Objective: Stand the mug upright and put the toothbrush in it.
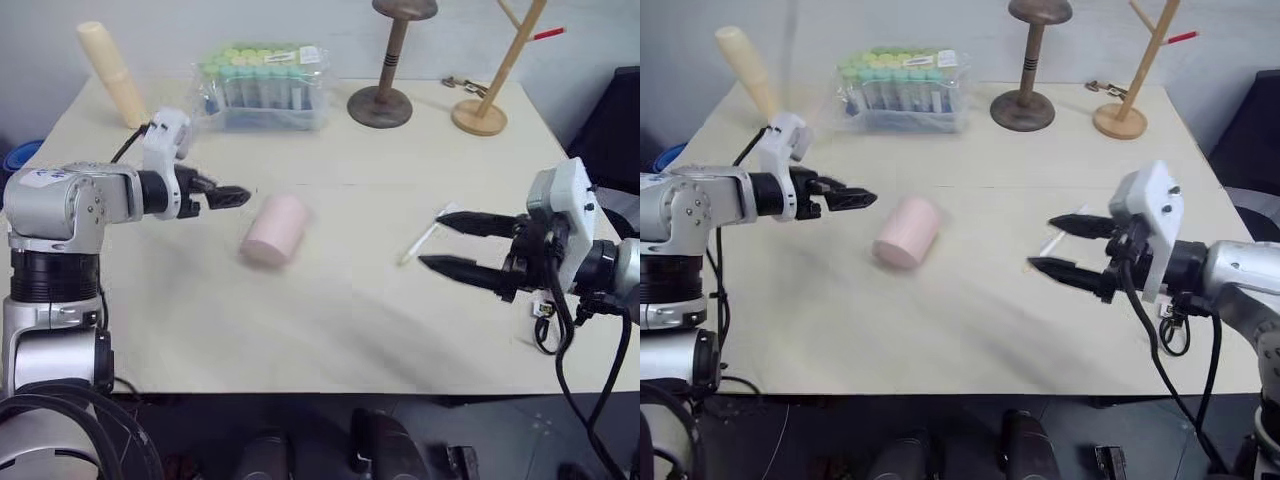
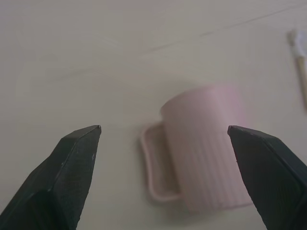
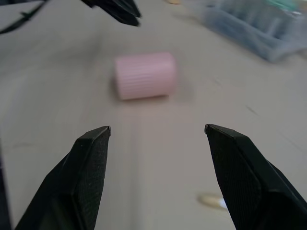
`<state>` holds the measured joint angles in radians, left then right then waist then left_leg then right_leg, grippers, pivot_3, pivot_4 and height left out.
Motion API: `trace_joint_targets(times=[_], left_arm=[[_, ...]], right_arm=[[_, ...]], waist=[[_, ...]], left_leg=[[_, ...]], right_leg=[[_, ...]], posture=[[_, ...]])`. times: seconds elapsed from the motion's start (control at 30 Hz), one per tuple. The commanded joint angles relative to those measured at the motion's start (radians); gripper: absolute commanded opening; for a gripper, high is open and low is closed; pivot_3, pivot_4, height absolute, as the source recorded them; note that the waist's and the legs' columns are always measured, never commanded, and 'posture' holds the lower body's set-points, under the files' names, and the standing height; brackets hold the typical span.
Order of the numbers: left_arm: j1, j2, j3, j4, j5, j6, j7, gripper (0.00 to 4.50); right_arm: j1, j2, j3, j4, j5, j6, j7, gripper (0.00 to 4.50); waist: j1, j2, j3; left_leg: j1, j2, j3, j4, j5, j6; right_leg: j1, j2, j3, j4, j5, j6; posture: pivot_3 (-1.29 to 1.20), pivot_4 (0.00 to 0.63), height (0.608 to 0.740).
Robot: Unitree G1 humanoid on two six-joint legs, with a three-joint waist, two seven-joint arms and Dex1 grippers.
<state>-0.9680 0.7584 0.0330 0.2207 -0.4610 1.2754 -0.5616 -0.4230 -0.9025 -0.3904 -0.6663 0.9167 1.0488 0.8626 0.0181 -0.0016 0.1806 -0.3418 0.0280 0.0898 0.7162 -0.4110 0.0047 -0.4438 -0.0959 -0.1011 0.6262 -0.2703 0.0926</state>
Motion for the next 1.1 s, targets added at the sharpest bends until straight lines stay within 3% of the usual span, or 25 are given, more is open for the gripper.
trace_joint_targets(times=[0.03,0.23,0.57,0.67,1.03,1.1], left_arm=[[-0.029,0.004,-0.024,0.082,0.046,0.002,0.003,4.50],[-0.057,-0.058,-0.064,0.215,0.074,-0.053,-0.044,4.50],[-0.093,-0.168,-0.195,0.466,0.206,-0.253,-0.146,4.50],[-0.109,-0.182,-0.217,0.511,0.241,-0.308,-0.182,3.87],[-0.143,-0.214,-0.193,0.556,0.290,-0.301,-0.213,0.38],[-0.137,-0.214,-0.185,0.541,0.287,-0.285,-0.220,0.05]], right_arm=[[-0.047,-0.042,0.021,0.015,0.042,-0.038,0.039,3.25],[-0.090,-0.049,0.041,0.064,0.079,-0.060,0.040,3.25],[-0.037,-0.061,0.051,0.055,0.087,-0.094,0.039,3.25],[-0.035,-0.067,0.048,0.062,0.083,-0.103,0.036,3.29],[-0.003,-0.091,0.044,0.066,0.068,-0.135,0.023,3.29],[-0.001,-0.091,0.045,0.066,0.063,-0.141,0.017,3.29]], waist=[[0.007,-0.002,0.000],[0.009,-0.005,0.000],[0.006,-0.005,0.000],[0.008,-0.005,0.000],[0.007,-0.005,-0.001],[0.006,-0.005,-0.001]], left_leg=[[0.000,0.000,0.000,0.000,0.000,0.000],[-0.002,0.000,-0.001,0.001,0.000,0.000],[-0.001,0.000,0.001,0.001,0.000,0.000],[0.000,0.000,0.001,0.002,0.000,0.000],[-0.001,0.000,0.001,0.002,0.000,0.000],[0.000,0.000,0.001,0.002,0.000,0.000]], right_leg=[[0.000,0.000,0.000,0.000,0.000,0.000],[0.000,0.000,-0.002,0.000,0.000,0.000],[0.000,0.000,-0.002,0.001,0.000,0.000],[0.000,0.000,-0.002,0.002,0.000,0.001],[0.001,-0.001,-0.002,0.002,0.001,0.001],[0.001,-0.001,-0.002,0.002,0.001,0.001]], posture=[[0.00,0.150,0.740],[0.00,0.150,0.740],[0.00,0.150,0.740],[0.00,0.150,0.740],[0.00,0.150,0.740],[0.00,0.150,0.740]])
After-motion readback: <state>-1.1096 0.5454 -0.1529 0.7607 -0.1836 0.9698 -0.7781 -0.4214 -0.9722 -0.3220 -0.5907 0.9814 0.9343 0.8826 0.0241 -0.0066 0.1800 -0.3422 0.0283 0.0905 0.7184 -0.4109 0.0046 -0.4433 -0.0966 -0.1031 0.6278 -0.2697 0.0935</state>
